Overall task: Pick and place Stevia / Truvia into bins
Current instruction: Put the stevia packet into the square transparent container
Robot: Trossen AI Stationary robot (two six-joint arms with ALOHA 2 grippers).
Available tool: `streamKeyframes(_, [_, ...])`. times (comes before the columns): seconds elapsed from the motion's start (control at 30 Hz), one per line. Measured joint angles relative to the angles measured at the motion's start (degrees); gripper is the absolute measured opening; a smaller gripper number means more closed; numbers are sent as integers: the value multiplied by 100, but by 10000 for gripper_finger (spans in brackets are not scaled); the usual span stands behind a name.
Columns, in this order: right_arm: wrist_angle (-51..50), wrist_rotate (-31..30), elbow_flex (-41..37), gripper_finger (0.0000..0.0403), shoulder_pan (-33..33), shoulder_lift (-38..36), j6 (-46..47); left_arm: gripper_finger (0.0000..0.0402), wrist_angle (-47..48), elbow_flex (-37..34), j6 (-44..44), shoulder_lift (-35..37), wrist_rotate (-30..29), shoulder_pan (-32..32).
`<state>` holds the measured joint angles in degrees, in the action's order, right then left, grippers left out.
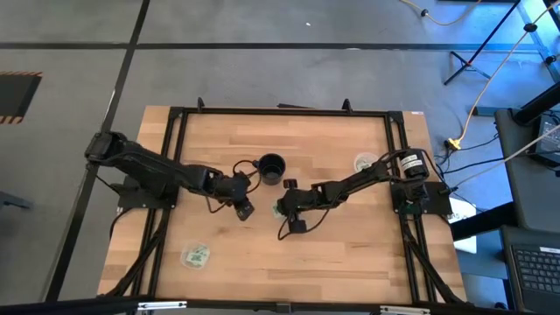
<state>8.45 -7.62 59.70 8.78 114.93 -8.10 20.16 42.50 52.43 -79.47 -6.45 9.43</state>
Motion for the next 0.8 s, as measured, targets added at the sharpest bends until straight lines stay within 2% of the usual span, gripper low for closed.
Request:
streamKeyframes(0.27, [278, 46, 17, 1, 0, 215, -125, 75, -1272, 0, 164, -844, 282, -191])
streamKeyframes(0.47, [458, 63, 13, 1, -2, 278, -143, 75, -1464, -6, 538, -1171, 467, -409])
streamKeyframes(0.8, [563, 79, 2, 1, -2, 295, -304, 75, -1818, -11, 685, -1625, 873, -721])
